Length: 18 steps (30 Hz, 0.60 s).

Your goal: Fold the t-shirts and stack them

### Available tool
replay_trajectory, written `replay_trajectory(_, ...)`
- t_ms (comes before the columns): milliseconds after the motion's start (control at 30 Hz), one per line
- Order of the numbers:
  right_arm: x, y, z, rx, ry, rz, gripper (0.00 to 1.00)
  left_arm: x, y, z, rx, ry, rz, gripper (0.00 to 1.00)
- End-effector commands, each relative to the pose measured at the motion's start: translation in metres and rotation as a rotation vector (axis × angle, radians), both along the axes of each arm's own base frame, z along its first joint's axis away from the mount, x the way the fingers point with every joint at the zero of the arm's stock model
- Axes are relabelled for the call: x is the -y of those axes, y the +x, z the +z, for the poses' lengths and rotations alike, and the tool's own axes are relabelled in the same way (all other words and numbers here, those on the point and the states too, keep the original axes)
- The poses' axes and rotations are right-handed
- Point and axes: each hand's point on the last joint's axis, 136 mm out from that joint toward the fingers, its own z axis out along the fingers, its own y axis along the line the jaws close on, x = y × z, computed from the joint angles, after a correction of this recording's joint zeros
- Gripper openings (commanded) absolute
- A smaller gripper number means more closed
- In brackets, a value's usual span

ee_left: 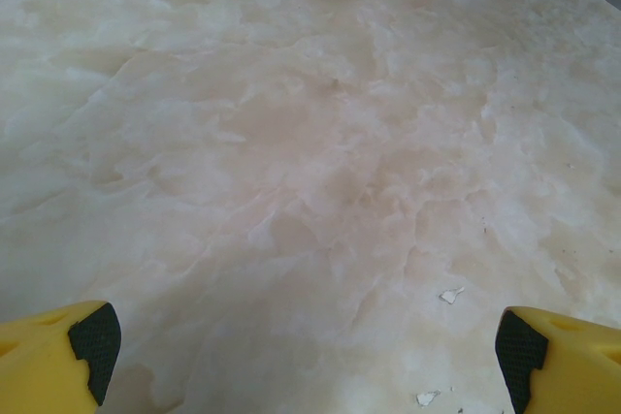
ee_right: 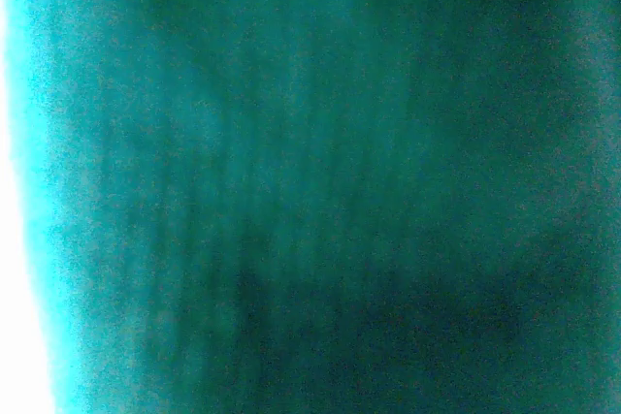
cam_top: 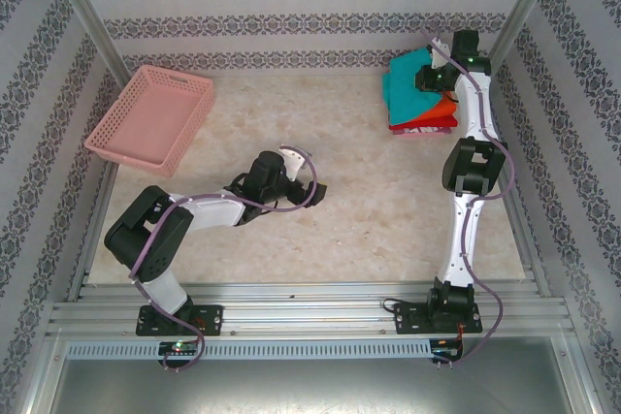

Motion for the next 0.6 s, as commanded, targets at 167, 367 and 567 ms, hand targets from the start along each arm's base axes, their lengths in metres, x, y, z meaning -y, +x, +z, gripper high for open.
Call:
replay_trajectory(167,0.012,-0.005,0.067,0.142,-0.067,-0.016,0.00,0.005,-0.002,0.007,0.038,-0.024,-0.020,1.00)
replay_trajectory(367,0.026,-0.004,0.081,0.181,-0.091,-0.069,0.00,0.004,-0.003,0.004,0.037,-0.025,-0.020,1.00)
replay_trajectory(567,0.029,-0.007,0.075,0.172,-0.074,-0.070,0.00,0.006,-0.002,0.000,0.031,-0.033,-0.017,1.00)
